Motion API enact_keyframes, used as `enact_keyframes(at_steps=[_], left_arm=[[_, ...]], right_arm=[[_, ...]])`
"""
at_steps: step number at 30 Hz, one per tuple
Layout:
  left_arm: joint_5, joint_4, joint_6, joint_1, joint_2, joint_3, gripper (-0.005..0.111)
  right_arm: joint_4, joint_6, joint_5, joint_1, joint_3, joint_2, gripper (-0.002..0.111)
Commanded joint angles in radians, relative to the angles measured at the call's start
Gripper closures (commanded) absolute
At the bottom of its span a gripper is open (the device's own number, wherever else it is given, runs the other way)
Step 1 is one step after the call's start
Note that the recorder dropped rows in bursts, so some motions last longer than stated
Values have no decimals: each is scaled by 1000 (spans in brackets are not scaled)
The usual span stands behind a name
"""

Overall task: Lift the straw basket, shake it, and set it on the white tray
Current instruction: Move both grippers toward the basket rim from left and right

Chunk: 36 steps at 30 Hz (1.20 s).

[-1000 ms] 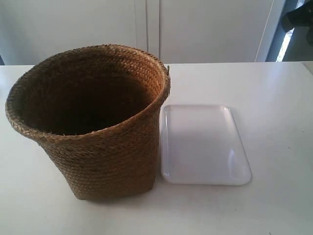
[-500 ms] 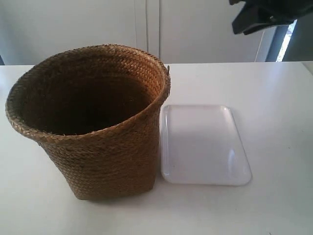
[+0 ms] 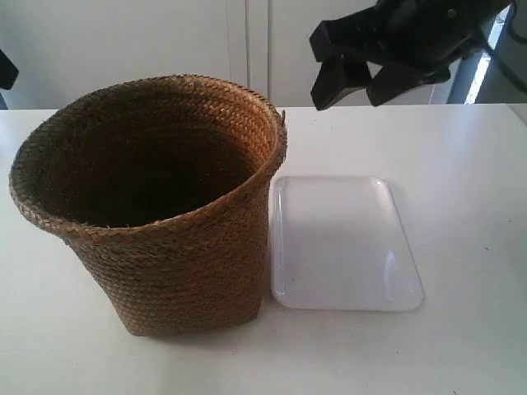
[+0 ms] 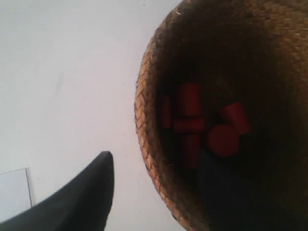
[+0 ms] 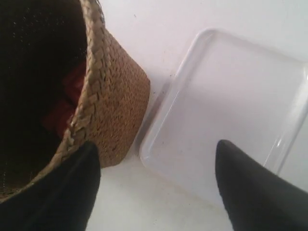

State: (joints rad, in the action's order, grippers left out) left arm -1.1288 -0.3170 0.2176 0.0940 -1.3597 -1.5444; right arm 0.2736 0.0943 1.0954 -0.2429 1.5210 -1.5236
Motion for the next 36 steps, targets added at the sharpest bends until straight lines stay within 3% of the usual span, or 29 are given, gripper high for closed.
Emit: enact_keyframes(at_steps=[1,8,15,25,36], left_arm=[[-38,17,-24,-37,8,1,45],[69,32,-74,-37,10,111,45],[180,-52,-35,-37,10,228,45],[194,-54,-27,-37,8,228,45],[169,-71,-26,-37,-103,228,45]], right_arm=[[-40,-43,22,-51,2,-36,44],[-73,-105,-2,-87,2,-44,38],[-64,-118,-4,-87,4,-44,36],[-39,-110,-77,-146,60,-51,34],[-64,-157,-21,-155,60,-196,34]])
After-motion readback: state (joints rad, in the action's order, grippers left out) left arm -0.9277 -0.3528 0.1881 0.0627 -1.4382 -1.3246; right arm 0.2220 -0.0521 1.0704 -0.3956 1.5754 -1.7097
